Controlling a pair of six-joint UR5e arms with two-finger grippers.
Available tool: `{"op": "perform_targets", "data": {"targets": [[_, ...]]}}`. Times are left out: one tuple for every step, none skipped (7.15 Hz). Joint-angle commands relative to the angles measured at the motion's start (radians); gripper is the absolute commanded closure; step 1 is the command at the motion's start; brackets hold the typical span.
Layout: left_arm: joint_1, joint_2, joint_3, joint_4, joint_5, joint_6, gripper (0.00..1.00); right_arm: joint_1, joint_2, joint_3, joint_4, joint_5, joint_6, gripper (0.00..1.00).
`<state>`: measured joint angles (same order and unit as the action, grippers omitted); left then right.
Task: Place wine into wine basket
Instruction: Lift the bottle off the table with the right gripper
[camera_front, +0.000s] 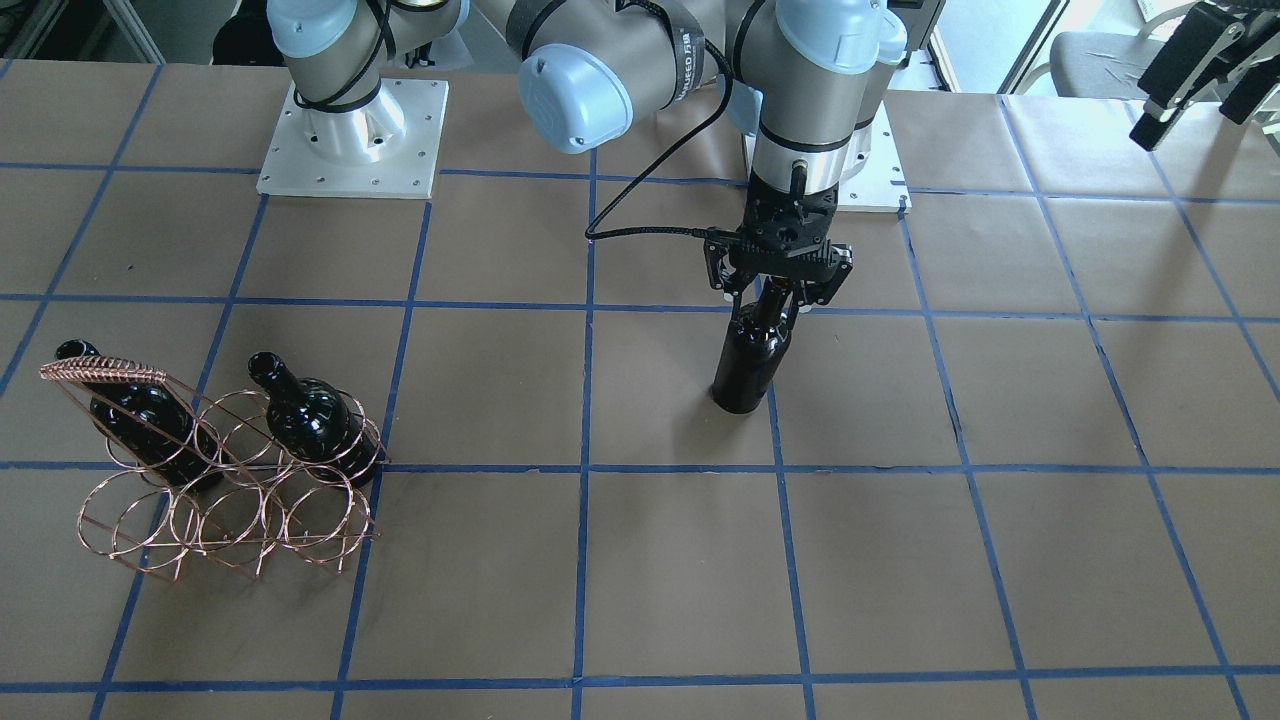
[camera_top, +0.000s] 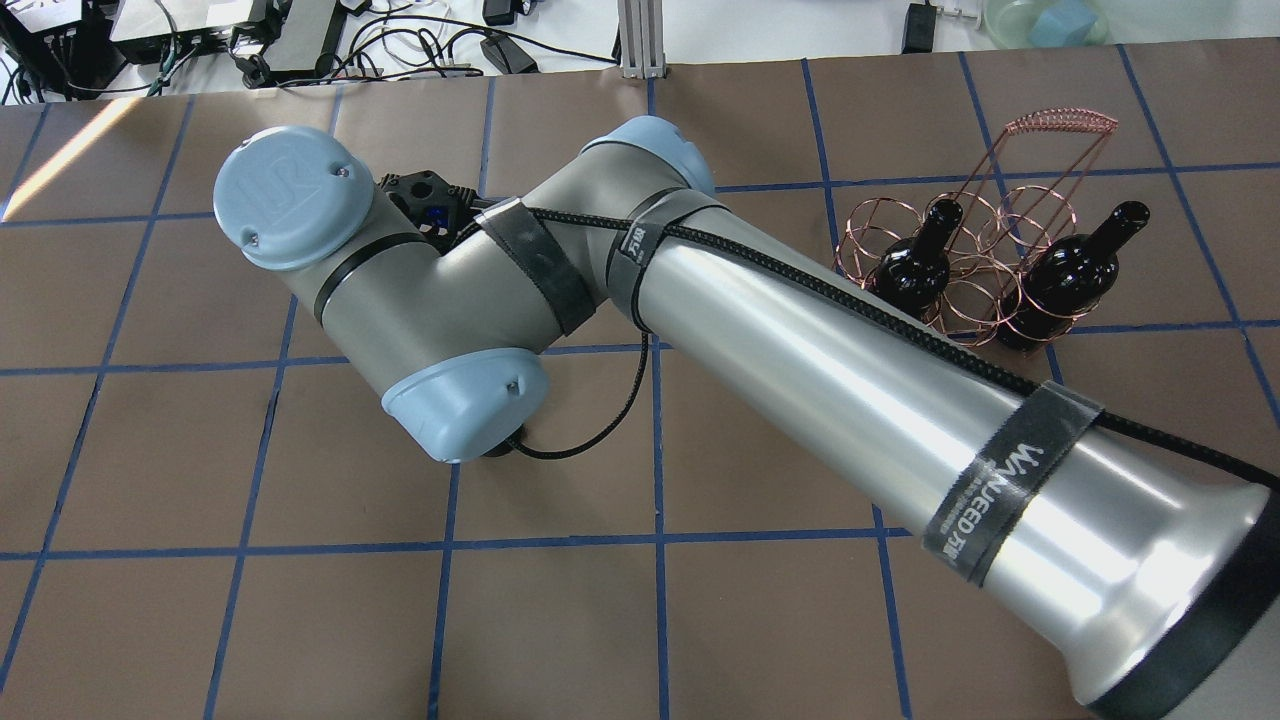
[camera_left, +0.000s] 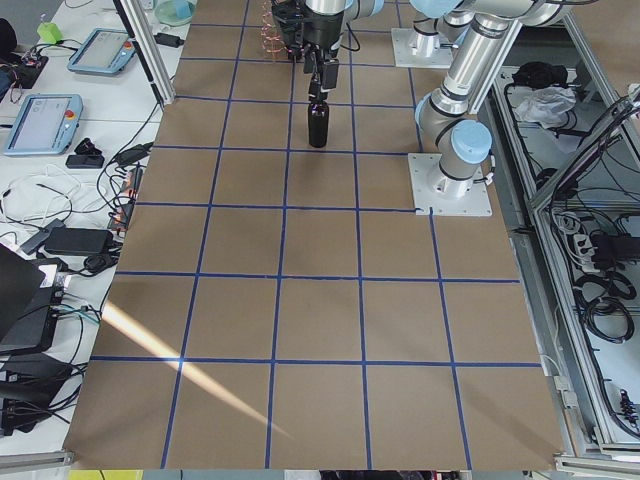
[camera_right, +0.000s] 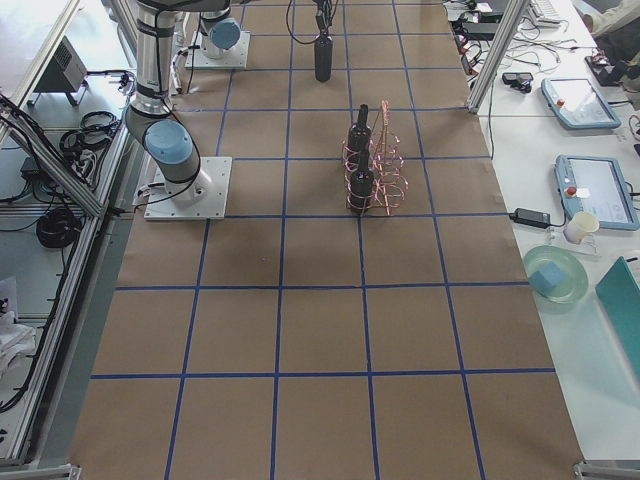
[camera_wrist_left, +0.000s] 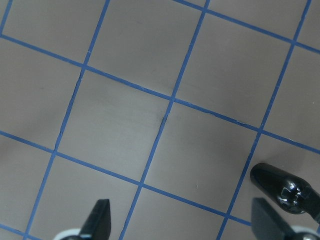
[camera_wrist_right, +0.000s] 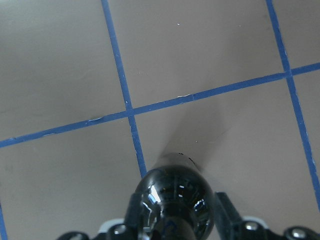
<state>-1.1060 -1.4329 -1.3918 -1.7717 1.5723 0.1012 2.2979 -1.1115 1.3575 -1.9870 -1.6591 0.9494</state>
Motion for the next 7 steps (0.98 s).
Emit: {"op": "perform_targets", "data": {"targets": [[0.0,0.002,-0.001,0.0,0.0,0.0,0.0,0.0,-0.004,0.0,0.002,0.022,0.002,0.7],[0.0,0.002,-0.001,0.0,0.0,0.0,0.0,0.0,-0.004,0.0,0.004,0.021,-0.006,0.71],[0.0,0.002,-0.001,0.0,0.0,0.0,0.0,0.0,-0.005,0.0,0.002,0.021,-0.006,0.72],[0.0,0.002,-0.001,0.0,0.002,0.0,0.0,0.0,-0.007,0.0,0.004,0.022,-0.009,0.75],[0.0,0.002,-0.001,0.0,0.0,0.0,0.0,-0.014,-0.022,-0.001,0.007,0.021,-0.014,0.77],[0.0,0.002,-0.001,0.0,0.002,0.0,0.0,-0.038,-0.075,0.0,0.014,0.019,-0.032,0.79],[0.0,0.002,-0.001,0.0,0.0,0.0,0.0,-0.055,-0.093,0.0,0.055,0.022,-0.05,0.81]]}}
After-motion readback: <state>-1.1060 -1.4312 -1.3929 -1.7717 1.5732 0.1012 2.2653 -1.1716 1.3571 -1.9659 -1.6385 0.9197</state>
